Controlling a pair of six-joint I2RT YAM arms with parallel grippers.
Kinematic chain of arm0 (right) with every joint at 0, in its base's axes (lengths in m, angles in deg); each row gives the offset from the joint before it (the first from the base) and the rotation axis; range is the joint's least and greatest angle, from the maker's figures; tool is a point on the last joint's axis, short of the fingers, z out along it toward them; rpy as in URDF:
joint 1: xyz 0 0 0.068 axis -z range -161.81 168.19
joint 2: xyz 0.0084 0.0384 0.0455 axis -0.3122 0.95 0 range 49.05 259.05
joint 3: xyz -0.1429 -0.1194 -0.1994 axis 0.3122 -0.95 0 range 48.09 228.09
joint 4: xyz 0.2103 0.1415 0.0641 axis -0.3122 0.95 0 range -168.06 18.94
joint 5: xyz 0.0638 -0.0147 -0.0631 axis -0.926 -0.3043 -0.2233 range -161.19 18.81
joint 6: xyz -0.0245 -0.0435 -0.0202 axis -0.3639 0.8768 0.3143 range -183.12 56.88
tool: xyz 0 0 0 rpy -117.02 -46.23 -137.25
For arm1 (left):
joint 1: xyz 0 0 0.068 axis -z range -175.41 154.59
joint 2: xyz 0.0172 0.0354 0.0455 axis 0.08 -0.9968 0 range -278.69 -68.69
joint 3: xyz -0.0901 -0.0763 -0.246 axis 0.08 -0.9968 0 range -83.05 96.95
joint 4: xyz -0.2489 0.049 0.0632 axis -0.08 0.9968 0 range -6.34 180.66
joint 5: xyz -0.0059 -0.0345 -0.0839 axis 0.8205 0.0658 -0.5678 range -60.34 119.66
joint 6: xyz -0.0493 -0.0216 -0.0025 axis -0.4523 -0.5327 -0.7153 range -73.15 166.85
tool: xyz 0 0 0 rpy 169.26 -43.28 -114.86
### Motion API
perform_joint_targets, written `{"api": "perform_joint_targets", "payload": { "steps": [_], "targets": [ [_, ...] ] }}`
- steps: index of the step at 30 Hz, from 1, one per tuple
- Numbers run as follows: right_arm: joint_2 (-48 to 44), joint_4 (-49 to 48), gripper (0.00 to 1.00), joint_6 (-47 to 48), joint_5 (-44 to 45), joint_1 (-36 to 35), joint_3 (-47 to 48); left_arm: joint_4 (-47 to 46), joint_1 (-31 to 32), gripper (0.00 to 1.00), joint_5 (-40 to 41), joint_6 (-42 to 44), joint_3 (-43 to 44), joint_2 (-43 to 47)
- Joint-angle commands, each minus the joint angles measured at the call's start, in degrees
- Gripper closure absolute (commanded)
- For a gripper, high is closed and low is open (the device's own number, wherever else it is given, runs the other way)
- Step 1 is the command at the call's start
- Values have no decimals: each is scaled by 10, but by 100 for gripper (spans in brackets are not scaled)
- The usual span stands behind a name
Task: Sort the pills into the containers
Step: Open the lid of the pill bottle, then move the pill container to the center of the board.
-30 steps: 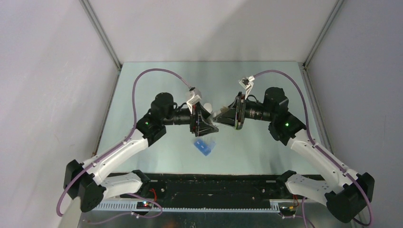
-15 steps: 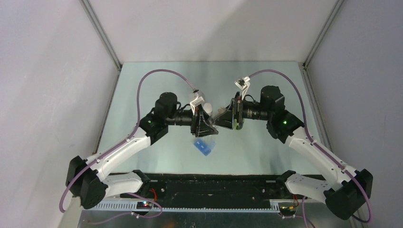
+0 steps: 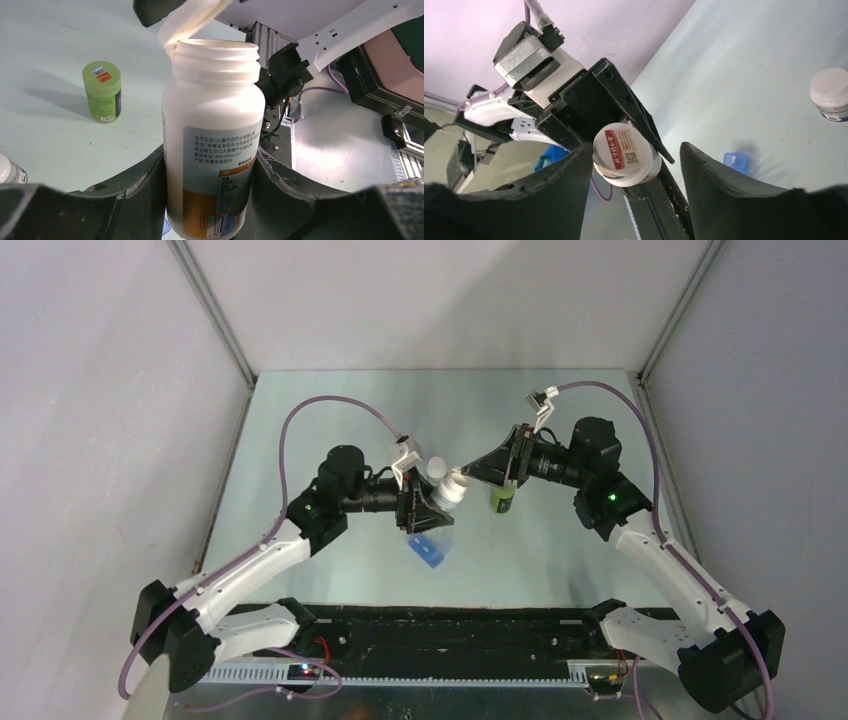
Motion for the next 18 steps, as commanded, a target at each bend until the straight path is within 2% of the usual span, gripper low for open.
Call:
{"api": "perform_joint_targets", "payload": {
  "steps": [1,5,9,18],
  "targets": [
    [7,-20,39,-34,12,10,0,-48,-3,100,7,12,-3,31],
    [18,-7,51,-42,20,15,0,-49,-4,100,5,12,-4,42],
    [27,0,57,-54,37,18,0,-53,-3,100,-2,12,-8,52],
    [49,1,62,-67,44,19,0,-53,-3,100,-2,14,-16,70]
  ]
}}
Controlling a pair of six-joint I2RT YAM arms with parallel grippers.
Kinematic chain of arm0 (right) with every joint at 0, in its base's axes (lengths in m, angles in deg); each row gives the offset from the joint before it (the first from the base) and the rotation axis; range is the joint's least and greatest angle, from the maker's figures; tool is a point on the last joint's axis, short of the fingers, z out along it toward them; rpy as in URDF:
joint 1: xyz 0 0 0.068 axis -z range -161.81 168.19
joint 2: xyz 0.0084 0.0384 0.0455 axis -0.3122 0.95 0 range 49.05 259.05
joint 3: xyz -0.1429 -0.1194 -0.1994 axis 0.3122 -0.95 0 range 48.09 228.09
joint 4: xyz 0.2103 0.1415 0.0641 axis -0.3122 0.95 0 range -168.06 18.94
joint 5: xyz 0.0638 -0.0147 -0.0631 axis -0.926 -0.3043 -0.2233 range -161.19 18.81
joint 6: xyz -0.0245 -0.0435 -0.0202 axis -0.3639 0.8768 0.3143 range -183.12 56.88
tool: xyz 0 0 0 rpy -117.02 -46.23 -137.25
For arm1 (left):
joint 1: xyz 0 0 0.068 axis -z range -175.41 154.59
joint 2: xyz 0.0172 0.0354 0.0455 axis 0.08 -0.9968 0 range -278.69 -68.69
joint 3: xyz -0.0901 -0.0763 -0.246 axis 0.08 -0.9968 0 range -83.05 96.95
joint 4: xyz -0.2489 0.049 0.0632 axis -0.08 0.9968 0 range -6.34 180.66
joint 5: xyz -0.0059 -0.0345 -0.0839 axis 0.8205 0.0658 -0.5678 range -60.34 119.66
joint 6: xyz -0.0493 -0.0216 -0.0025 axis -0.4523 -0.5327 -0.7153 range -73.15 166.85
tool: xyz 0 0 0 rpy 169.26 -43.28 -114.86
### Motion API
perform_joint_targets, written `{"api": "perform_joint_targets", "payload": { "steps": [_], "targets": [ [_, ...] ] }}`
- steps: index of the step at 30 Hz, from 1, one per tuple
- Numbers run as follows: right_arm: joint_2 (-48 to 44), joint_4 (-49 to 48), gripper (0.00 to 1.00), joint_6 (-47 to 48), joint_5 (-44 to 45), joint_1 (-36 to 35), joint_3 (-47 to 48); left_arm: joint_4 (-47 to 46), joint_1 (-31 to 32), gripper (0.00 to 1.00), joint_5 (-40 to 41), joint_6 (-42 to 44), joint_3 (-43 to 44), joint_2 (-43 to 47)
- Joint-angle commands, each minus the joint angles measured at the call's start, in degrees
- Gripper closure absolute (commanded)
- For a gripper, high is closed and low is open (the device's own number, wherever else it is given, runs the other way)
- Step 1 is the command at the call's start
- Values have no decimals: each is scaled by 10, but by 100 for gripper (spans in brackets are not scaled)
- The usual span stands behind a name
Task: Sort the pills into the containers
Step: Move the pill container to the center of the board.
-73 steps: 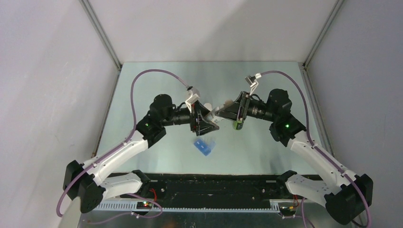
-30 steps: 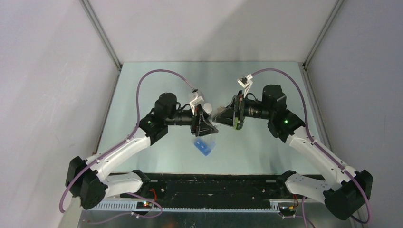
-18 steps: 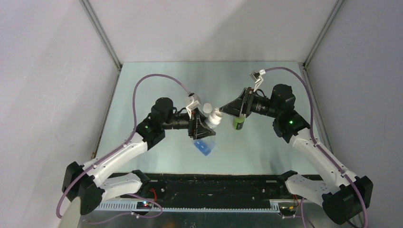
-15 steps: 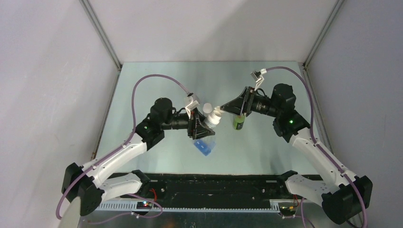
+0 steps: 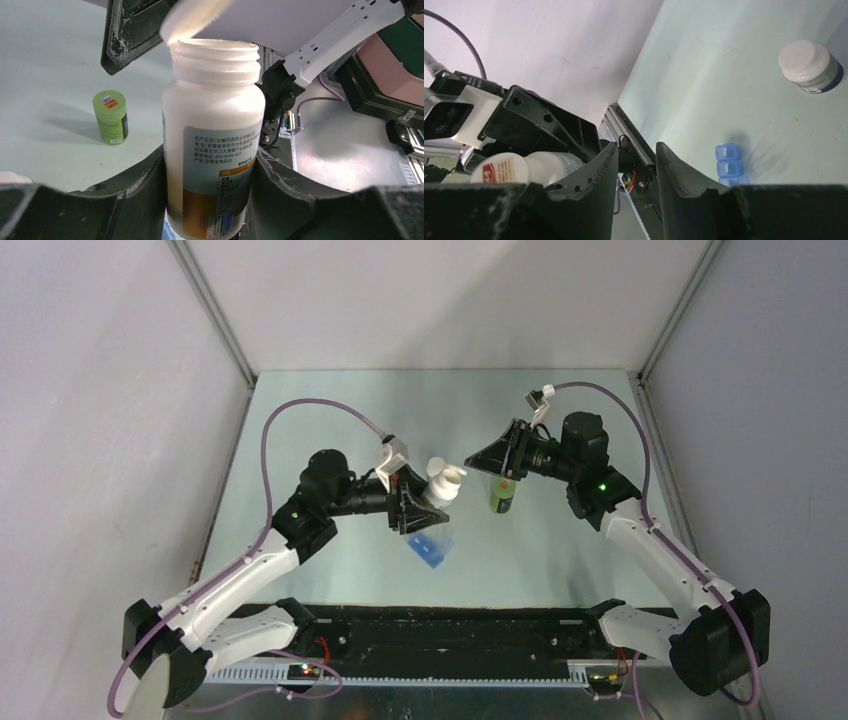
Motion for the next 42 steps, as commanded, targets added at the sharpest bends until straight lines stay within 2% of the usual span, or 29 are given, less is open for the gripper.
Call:
{"api": "perform_joint_targets", "payload": {
  "steps": [1,5,9,12,16,19,23,30,39,42],
  "targets": [
    [2,-6,62,-5,6,0,3,-27,-1,100,1,14,-7,12],
    [-9,25,60,1,14,3,3,-15,-1,100,43,14,-8,13],
    [-15,131,45,45,70,-2,1,-1,-1,100,123,8,-19,22],
    [-19,175,29,100,144,-44,-16,12,-1,100,207,-5,-31,35],
    [-5,180,23,122,192,-95,-55,27,-1,100,299,-24,-45,54],
    [43,166,25,132,198,-117,-63,37,-1,100,375,-38,-58,68],
    [115,148,37,146,200,-146,-64,48,-1,100,429,-52,-71,76],
    [207,81,46,169,195,-172,-67,51,-1,100,457,-64,-89,70],
    [255,-46,58,153,166,-181,-93,49,0,100,459,-64,-98,49],
    [268,-58,68,154,157,-180,-95,47,-1,100,458,-63,-98,42]
  ]
}}
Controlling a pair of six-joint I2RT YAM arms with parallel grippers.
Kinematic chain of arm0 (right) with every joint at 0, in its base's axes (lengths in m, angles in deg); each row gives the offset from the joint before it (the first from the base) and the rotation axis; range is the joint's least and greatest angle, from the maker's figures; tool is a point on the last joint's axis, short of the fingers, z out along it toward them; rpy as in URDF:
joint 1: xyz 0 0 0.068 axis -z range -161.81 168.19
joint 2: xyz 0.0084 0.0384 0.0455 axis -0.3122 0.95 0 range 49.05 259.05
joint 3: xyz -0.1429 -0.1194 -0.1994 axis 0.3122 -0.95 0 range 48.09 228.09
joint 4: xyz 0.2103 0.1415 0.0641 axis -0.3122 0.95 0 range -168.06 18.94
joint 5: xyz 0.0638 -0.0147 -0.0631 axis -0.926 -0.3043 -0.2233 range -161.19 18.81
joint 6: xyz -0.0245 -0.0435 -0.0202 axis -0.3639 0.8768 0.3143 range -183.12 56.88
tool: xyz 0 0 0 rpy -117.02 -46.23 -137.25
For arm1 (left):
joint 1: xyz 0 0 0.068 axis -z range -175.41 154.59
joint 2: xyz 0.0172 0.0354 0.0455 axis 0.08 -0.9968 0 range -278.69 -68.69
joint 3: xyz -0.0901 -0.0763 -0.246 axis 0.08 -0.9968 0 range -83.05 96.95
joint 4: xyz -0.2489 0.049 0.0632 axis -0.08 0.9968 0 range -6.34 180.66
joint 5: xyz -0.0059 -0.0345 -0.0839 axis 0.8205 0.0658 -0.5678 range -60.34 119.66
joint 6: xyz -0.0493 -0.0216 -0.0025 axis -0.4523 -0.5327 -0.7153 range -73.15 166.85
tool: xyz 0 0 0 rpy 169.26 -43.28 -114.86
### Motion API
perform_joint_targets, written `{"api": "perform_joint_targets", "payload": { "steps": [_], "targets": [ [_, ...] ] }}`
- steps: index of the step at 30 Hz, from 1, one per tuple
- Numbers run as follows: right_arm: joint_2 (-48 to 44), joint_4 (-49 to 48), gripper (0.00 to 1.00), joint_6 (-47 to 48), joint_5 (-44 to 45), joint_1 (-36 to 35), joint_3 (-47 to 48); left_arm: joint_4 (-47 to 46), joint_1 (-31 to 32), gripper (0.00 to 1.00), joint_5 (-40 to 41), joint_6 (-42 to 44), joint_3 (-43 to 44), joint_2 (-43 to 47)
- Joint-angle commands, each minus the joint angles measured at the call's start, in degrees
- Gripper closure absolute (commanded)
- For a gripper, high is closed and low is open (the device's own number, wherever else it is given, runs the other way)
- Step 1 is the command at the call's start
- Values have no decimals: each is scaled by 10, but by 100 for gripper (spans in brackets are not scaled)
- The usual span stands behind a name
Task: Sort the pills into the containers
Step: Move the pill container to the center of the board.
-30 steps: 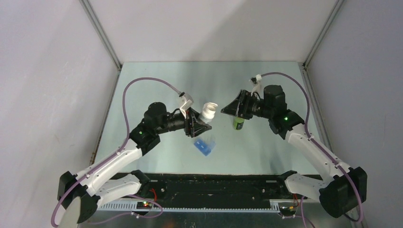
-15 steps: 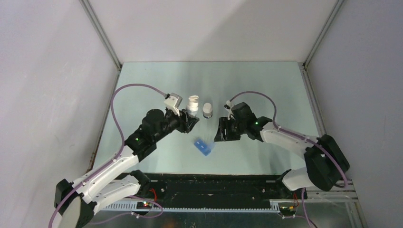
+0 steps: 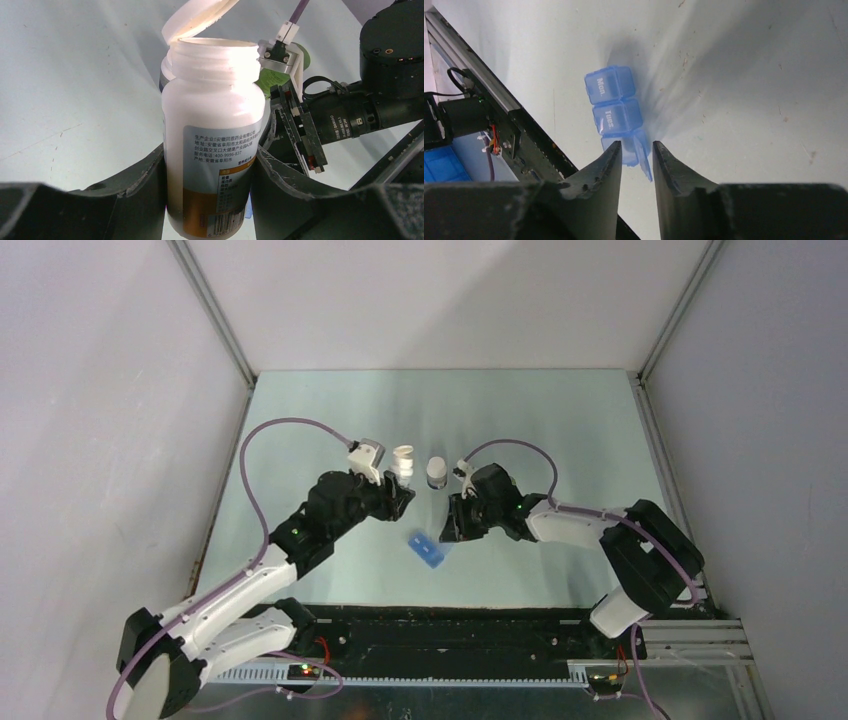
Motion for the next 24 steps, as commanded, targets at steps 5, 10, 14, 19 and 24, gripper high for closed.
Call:
{"api": "perform_joint_targets", "payload": {
  "steps": [5,10,14,19,24],
  "targets": [
    [21,-57,83,0,-25,1,-10,-37,-1,100,7,-3,-4,-13],
    [-8,-51,96,-13,-16,17,-34,-40,-1,100,-5,7,3,-40],
    [-54,-38,96,-20,11,31,-55,-18,10,100,-12,18,12,-67],
    [-88,-15,94,-25,67,38,-75,15,51,100,27,47,24,-98],
    [-119,-2,92,-44,101,36,-88,24,93,100,45,77,26,-123]
  ]
}}
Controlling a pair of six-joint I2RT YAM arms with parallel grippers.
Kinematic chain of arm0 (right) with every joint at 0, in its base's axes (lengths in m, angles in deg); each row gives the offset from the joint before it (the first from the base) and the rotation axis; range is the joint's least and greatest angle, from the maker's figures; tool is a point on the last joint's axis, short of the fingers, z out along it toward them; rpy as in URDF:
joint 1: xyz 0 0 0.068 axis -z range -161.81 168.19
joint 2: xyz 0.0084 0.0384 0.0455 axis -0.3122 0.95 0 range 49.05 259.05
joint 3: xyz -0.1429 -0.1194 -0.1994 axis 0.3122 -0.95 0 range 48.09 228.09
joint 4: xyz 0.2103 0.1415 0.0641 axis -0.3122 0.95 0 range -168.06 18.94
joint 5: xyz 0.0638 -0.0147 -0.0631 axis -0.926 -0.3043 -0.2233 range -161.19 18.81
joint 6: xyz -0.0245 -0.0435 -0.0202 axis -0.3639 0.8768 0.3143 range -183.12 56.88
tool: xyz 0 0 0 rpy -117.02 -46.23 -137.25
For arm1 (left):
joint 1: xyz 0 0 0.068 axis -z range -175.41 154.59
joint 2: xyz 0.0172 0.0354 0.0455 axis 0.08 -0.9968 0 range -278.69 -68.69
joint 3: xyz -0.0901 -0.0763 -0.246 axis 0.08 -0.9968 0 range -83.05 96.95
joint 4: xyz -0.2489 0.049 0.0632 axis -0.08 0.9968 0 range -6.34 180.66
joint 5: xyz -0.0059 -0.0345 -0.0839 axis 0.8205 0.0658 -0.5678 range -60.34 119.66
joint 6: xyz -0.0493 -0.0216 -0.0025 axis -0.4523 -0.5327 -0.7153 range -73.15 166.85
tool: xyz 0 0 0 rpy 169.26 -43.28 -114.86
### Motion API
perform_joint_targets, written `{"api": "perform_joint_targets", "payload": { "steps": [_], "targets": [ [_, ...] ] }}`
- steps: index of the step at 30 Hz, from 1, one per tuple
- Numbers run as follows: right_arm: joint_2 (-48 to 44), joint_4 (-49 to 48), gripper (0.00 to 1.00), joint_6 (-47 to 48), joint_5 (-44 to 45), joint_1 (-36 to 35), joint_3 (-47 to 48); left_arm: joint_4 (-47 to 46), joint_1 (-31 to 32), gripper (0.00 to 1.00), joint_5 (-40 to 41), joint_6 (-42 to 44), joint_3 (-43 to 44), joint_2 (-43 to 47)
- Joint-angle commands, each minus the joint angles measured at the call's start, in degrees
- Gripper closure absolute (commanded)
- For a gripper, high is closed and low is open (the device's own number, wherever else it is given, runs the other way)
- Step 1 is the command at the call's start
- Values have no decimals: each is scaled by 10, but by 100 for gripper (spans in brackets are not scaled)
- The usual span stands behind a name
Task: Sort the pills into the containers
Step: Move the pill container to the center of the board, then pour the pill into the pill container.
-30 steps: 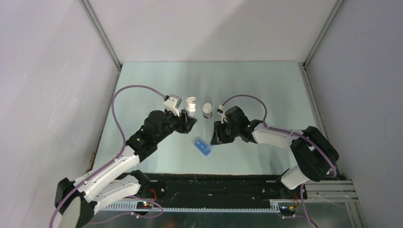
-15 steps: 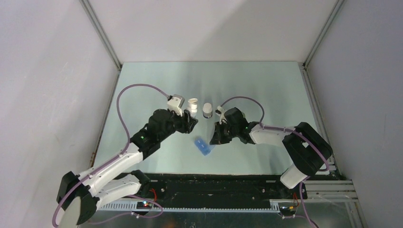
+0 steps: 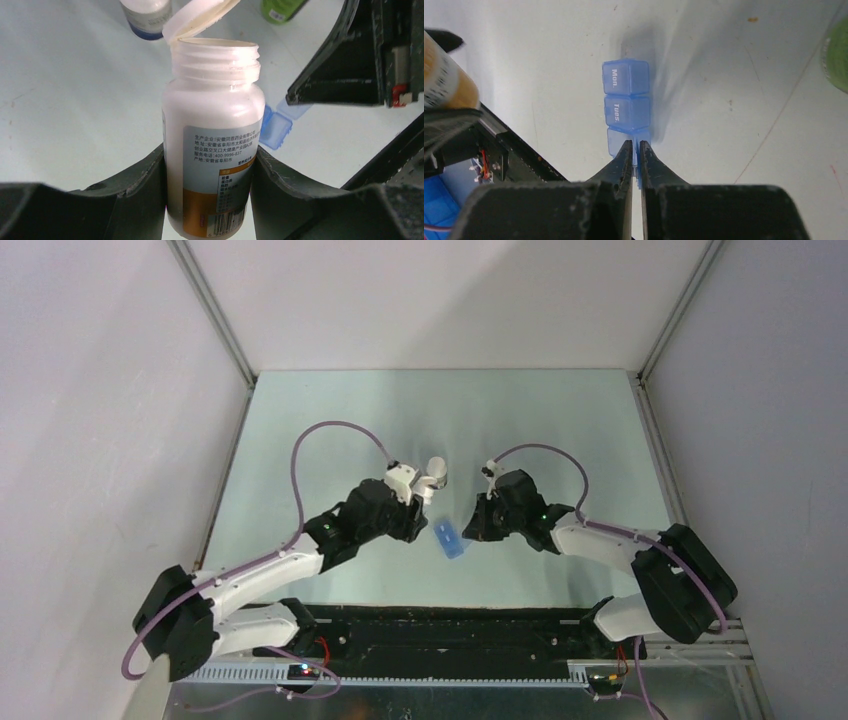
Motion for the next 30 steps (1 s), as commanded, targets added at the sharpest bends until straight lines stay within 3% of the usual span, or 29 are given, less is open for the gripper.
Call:
{"api": "perform_joint_targets", "payload": {
  "steps": [1,4,8,12,30],
  "targets": [
    [-30,15,89,-21,53,0,-11,-6,34,100,29,48,25,-18],
    [-33,26,77,-37,56,-2,-12,-14,58,100,32,63,20,-32],
    [-52,52,52,-56,68,10,-12,-20,83,100,44,80,15,-51],
    [-92,82,42,-56,67,25,-12,-11,106,100,63,90,24,-74],
    [-266,173,41,-68,-6,135,-12,76,169,100,102,116,87,-169]
  ]
}}
